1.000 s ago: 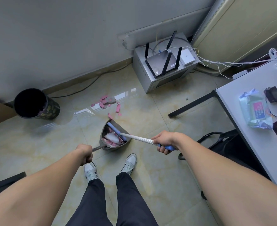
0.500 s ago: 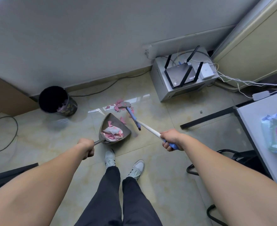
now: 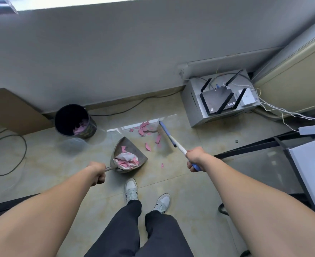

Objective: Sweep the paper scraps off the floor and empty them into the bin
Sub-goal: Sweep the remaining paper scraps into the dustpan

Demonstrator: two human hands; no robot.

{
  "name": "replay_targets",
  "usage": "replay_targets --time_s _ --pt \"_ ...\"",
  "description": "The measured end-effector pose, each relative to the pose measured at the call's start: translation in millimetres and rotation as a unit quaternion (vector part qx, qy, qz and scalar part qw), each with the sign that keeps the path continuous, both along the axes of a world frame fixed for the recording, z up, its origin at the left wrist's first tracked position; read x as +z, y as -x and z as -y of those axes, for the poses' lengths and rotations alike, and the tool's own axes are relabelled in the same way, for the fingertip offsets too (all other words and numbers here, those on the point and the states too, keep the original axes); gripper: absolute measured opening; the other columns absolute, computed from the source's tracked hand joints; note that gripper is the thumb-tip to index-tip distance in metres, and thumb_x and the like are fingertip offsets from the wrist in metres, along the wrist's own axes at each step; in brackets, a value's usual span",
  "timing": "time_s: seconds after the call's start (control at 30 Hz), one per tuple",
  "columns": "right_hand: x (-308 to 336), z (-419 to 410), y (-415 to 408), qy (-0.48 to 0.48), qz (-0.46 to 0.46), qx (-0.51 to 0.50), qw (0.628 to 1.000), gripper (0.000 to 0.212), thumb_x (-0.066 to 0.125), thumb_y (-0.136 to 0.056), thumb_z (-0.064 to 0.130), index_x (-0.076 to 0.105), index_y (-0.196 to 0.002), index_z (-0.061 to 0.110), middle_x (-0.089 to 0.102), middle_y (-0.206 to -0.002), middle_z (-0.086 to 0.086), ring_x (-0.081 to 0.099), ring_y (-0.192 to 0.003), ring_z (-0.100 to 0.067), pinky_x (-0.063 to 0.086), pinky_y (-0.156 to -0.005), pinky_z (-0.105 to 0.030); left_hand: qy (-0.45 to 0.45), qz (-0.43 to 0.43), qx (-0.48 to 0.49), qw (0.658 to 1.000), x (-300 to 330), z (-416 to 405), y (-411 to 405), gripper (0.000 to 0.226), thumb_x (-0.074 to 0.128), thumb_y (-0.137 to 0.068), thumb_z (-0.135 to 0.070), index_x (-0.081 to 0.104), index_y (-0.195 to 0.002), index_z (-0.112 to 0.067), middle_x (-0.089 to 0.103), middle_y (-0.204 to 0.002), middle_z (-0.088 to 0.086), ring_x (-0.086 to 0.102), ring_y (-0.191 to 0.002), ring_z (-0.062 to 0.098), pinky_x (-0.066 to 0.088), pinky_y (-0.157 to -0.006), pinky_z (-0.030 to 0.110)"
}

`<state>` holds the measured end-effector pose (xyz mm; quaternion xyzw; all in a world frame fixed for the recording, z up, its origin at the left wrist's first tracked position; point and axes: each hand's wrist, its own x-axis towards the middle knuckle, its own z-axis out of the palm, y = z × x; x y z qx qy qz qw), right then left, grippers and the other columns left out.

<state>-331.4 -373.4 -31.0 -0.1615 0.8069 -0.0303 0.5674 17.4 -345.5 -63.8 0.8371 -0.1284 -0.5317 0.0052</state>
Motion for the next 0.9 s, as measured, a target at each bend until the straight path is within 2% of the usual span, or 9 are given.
replay_targets --time_s 0.13,0.23,0.37,0.53,0.6,0.67,0.77,0.83,0.9 --pt "-9 23 -19 0.019 -0.028 0.04 0.999 0.034 0.041 -0.094 -0.003 0.06 -0.123 -0.001 0.041 -0.095 -0.015 0.038 -0.037 -0.016 0.031 -0.038 -0.017 -0.011 -0.011 -0.016 1.0 -2 4 -19 0.019 0.022 -0.09 -0.002 0.031 -0.075 -0.009 0.029 -0.049 0.004 0.019 -0.025 0.007 0.018 -0.044 0.01" --pt "-13 35 -36 0.027 -0.042 0.088 0.995 0.044 0.04 -0.095 0.001 0.057 -0.134 0.011 0.047 -0.101 -0.015 0.041 -0.039 -0.019 0.034 -0.036 -0.017 -0.013 -0.014 -0.025 0.999 -4 5 -37 0.018 0.023 -0.09 0.0 0.033 -0.078 -0.008 0.03 -0.05 0.005 0.02 -0.026 0.007 0.017 -0.046 0.014" --pt "-10 51 -52 0.028 -0.081 0.178 0.98 0.046 0.044 -0.097 0.013 0.054 -0.14 0.022 0.05 -0.123 -0.017 0.051 -0.045 -0.022 0.043 -0.042 -0.022 -0.013 -0.021 -0.024 0.999 -8 5 -58 0.017 0.025 -0.091 -0.001 0.034 -0.079 -0.008 0.032 -0.046 0.005 0.022 -0.03 0.007 0.014 -0.05 0.019" --pt "-18 81 -73 0.029 -0.079 0.269 0.96 0.043 0.044 -0.098 0.013 0.055 -0.138 0.023 0.043 -0.111 -0.013 0.051 -0.052 -0.026 0.047 -0.055 -0.03 -0.017 -0.022 0.02 0.999 -15 -1 -76 0.02 0.026 -0.089 0.001 0.033 -0.074 -0.01 0.031 -0.036 0.003 0.02 -0.029 0.008 0.011 -0.052 0.022" --pt "-21 88 -79 0.021 -0.072 0.302 0.95 0.042 0.044 -0.098 0.013 0.056 -0.137 0.024 0.043 -0.115 -0.014 0.049 -0.05 -0.024 0.047 -0.055 -0.03 -0.01 -0.024 0.049 0.998 -15 -3 -79 0.022 0.028 -0.09 0.002 0.033 -0.072 -0.01 0.032 -0.039 0.002 0.02 -0.03 0.007 0.013 -0.051 0.019" --pt "-25 92 -84 0.009 -0.072 0.354 0.933 0.042 0.043 -0.098 0.014 0.056 -0.136 0.026 0.048 -0.12 -0.017 0.052 -0.058 -0.026 0.051 -0.058 -0.031 -0.001 -0.023 0.073 0.997 -15 -9 -80 0.023 0.029 -0.091 0.002 0.034 -0.072 -0.011 0.033 -0.044 0.003 0.02 -0.032 0.007 0.014 -0.048 0.016" --pt "-27 90 -86 -0.008 -0.091 0.423 0.901 0.041 0.043 -0.097 0.013 0.056 -0.134 0.026 0.055 -0.102 -0.014 0.057 -0.068 -0.029 0.049 -0.046 -0.027 0.009 -0.021 0.113 0.993 -15 -17 -79 0.021 0.031 -0.093 0.001 0.036 -0.075 -0.01 0.034 -0.056 0.004 0.02 -0.034 0.008 0.017 -0.042 0.012" --pt "-28 88 -80 -0.023 -0.104 0.453 0.885 0.041 0.042 -0.096 0.01 0.056 -0.133 0.023 0.047 -0.087 -0.01 0.056 -0.062 -0.027 0.042 -0.039 -0.024 0.016 -0.014 0.128 0.992 -14 -21 -77 0.02 0.032 -0.093 0.002 0.038 -0.077 -0.008 0.035 -0.059 0.006 0.02 -0.035 0.008 0.018 -0.04 0.011" --pt "-25 86 -72 -0.027 -0.12 0.48 0.869 0.043 0.041 -0.095 0.008 0.056 -0.133 0.022 0.042 -0.083 -0.008 0.053 -0.059 -0.025 0.042 -0.041 -0.026 0.019 -0.005 0.137 0.99 -12 -24 -74 0.02 0.032 -0.093 0.003 0.038 -0.076 -0.007 0.036 -0.059 0.006 0.021 -0.036 0.008 0.019 -0.039 0.011"
